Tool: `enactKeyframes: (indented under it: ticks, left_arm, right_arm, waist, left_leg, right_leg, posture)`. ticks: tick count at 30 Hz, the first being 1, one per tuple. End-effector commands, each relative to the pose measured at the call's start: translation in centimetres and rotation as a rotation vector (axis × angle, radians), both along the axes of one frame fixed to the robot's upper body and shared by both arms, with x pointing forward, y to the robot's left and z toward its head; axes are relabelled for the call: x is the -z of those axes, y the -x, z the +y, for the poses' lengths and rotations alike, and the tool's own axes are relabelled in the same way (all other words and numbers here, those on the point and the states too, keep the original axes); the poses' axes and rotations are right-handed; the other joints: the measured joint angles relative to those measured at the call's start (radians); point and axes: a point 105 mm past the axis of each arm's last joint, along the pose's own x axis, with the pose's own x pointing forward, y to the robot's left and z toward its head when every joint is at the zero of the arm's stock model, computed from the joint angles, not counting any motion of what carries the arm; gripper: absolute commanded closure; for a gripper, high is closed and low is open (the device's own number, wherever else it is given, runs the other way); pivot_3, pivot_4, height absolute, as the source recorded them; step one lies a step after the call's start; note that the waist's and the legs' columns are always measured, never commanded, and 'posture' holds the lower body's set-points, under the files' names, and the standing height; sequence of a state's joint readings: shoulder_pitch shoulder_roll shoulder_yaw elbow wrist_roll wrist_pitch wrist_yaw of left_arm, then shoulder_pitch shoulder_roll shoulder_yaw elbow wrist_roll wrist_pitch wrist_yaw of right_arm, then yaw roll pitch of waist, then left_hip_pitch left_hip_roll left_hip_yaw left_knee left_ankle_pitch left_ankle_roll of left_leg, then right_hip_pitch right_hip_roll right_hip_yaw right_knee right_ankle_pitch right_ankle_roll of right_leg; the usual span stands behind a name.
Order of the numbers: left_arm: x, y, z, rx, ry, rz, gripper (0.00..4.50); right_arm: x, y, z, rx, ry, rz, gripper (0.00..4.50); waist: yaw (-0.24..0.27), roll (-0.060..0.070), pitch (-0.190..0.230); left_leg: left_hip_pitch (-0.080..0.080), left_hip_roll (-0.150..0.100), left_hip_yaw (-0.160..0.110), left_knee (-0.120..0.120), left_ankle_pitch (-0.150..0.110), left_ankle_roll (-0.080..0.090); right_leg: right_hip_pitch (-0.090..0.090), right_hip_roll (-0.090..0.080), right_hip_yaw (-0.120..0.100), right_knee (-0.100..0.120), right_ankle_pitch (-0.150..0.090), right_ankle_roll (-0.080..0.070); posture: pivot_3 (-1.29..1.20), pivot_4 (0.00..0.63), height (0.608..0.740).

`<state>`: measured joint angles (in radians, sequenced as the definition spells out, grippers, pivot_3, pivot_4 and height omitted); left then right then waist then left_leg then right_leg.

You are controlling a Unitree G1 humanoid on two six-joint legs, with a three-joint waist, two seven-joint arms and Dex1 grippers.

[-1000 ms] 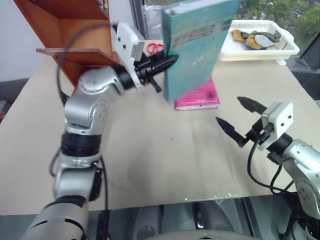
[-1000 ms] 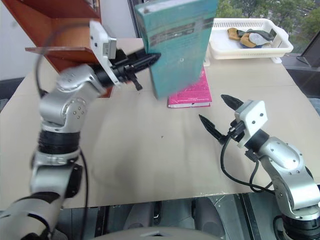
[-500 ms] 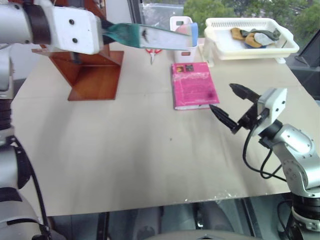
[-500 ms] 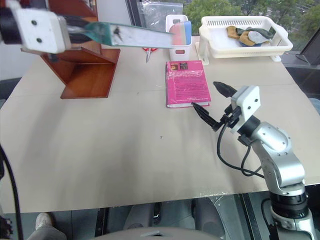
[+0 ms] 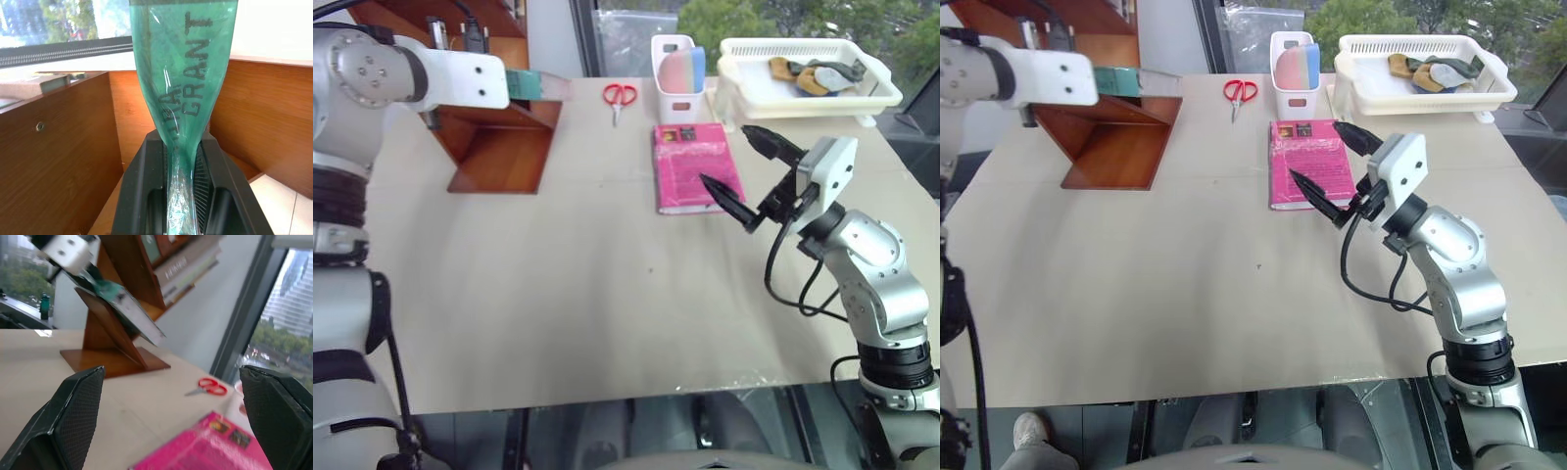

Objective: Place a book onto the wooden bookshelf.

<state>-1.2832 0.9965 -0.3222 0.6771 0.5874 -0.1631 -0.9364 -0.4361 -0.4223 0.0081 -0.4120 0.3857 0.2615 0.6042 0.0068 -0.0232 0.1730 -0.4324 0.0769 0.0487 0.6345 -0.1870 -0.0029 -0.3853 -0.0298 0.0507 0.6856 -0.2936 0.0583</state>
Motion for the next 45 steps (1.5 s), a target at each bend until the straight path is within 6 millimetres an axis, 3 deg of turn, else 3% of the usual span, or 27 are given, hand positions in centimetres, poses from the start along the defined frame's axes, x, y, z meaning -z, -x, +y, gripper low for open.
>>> enactKeyframes:
  ticks: [1, 9, 18, 23, 24, 26, 29, 30, 32, 35, 37, 39, 41, 45]
  left_arm:
    - [1.6, -0.7, 0.9, -0.032, 0.005, 0.046, 3.93]
    - [1.0, -0.1, 1.9, -0.02, 0.015, 0.061, 3.93]
    - [-0.1, 1.9, 2.8, 0.006, 0.032, 0.027, 0.07]
    - [-1.6, 4.2, 1.7, 0.081, 0.085, -0.035, 0.07]
    - [-2.1, 4.8, 1.2, 0.106, 0.106, -0.056, 0.07]
    - [-3.2, 6.5, -1.6, 0.237, 0.251, -0.066, 0.07]
    - [-4.9, 10.4, -8.5, 0.585, 0.59, -0.023, 0.07]
    - [-4.3, 12.1, -10.7, 0.695, 0.742, 0.067, 0.07]
    - [-1.7, 13.8, -13.2, 0.79, 0.906, 0.22, 0.07]
    - [3.8, 13.3, -14.0, 0.684, 1.103, 0.339, 0.07]
    - [7.3, 13.0, -13.8, 0.594, 1.304, 0.439, 0.07]
    - [10.7, 13.2, -13.5, 0.52, 1.396, 0.503, 0.07]
    - [13.1, 13.4, -12.6, 0.442, 1.417, 0.496, 0.07]
    - [16.8, 15.7, -10.1, 0.334, 1.42, 0.561, 0.07]
  right_arm:
    - [-1.4, 1.5, 0.6, -0.037, 0.013, -0.061, 0.0]
    - [-1.2, 2.1, 0.2, -0.052, 0.055, -0.047, 0.0]
    - [-2.6, 1.8, 0.3, -0.085, -0.03, -0.063, 0.0]
    - [-2.6, 1.3, 0.2, -0.09, -0.032, -0.063, 0.0]
    - [-2.5, 1.3, 0.1, -0.091, -0.035, -0.06, 0.0]
    - [-2.5, 1.1, -0.1, -0.09, -0.041, -0.055, 0.0]
    - [-2.6, 1.0, -0.2, -0.091, -0.048, -0.048, 0.0]
    - [-2.2, 0.9, -0.3, -0.091, -0.041, -0.026, 0.0]
    - [-1.3, 0.7, -0.6, -0.085, -0.019, 0.023, 0.0]
    - [1.0, 1.0, -1.6, -0.066, 0.034, 0.122, 0.0]
    - [3.1, 1.3, -2.7, -0.023, 0.082, 0.199, 0.0]
    - [5.0, 2.1, -4.0, 0.017, 0.13, 0.258, 0.0]
    - [6.3, 2.7, -5.3, 0.054, 0.147, 0.316, 0.0]
    - [9.3, 4.9, -8.9, 0.152, 0.261, 0.44, 0.0]
  waist:
    - [0.004, 0.0, 0.0]
    - [-0.003, 0.0, 0.0]
    - [-0.024, -0.001, 0.001]
    - [-0.024, -0.002, 0.001]
    - [-0.023, -0.002, 0.001]
    - [-0.021, -0.002, 0.001]
    - [-0.009, -0.003, 0.002]
    - [-0.01, -0.003, 0.002]
    - [-0.018, -0.002, 0.001]
    - [-0.024, 0.0, 0.0]
    - [-0.023, 0.0, 0.0]
    - [-0.021, -0.001, 0.001]
    - [-0.021, -0.001, 0.001]
    - [-0.02, -0.001, 0.0]
  left_leg:
    - [0.001, 0.0, 0.0, 0.001, 0.0, 0.0]
    - [0.001, 0.0, 0.0, 0.007, 0.0, 0.0]
    - [-0.003, 0.0, 0.001, 0.005, 0.0, 0.0]
    - [-0.015, 0.0, 0.001, 0.005, 0.0, 0.0]
    - [-0.019, 0.0, 0.001, 0.006, 0.001, -0.001]
    - [-0.021, 0.0, 0.001, 0.007, 0.001, -0.001]
    - [-0.025, 0.0, -0.003, 0.01, 0.001, -0.001]
    - [-0.026, 0.0, -0.003, 0.012, 0.0, 0.0]
    - [-0.026, 0.0, -0.004, 0.015, 0.0, 0.0]
    - [-0.013, 0.0, -0.003, 0.013, 0.0, 0.0]
    - [-0.013, 0.002, -0.004, 0.013, 0.0, 0.0]
    - [-0.014, 0.002, -0.005, 0.014, 0.0, 0.0]
    - [-0.015, 0.001, -0.005, 0.014, 0.0, 0.0]
    - [-0.014, 0.001, -0.004, 0.014, 0.0, 0.0]
  right_leg:
    - [0.0, 0.0, 0.001, 0.003, 0.0, 0.0]
    - [-0.001, 0.001, 0.003, 0.009, 0.0, 0.0]
    - [-0.005, 0.001, 0.005, 0.008, 0.0, 0.0]
    - [-0.017, 0.001, 0.004, 0.008, 0.0, -0.001]
    - [-0.021, 0.001, 0.004, 0.009, 0.0, -0.001]
    - [-0.022, 0.001, 0.004, 0.008, 0.0, -0.001]
    - [-0.022, 0.0, -0.001, 0.008, 0.0, -0.001]
    - [-0.022, 0.0, -0.001, 0.009, 0.0, 0.0]
    - [-0.021, 0.0, 0.0, 0.009, 0.0, 0.0]
    - [-0.011, 0.001, 0.001, 0.011, 0.0, 0.0]
    - [-0.011, 0.002, 0.001, 0.01, 0.0, 0.0]
    - [-0.011, 0.002, 0.001, 0.011, 0.0, 0.0]
    - [-0.011, 0.002, 0.001, 0.01, 0.0, 0.0]
    - [-0.011, 0.001, 0.001, 0.01, 0.0, -0.001]
  posture:
    - [0.0, 0.15, 0.74]
    - [0.0, 0.15, 0.74]
    - [0.0, 0.15, 0.74]
    - [0.0, 0.15, 0.74]
    - [0.0, 0.15, 0.74]
    - [0.0, 0.15, 0.74]
    - [0.0, 0.15, 0.74]
    - [0.0, 0.15, 0.74]
    - [0.0, 0.15, 0.74]
    - [0.0, 0.15, 0.74]
    - [0.0, 0.15, 0.74]
    - [0.0, 0.15, 0.74]
    - [0.0, 0.15, 0.74]
    - [0.0, 0.15, 0.74]
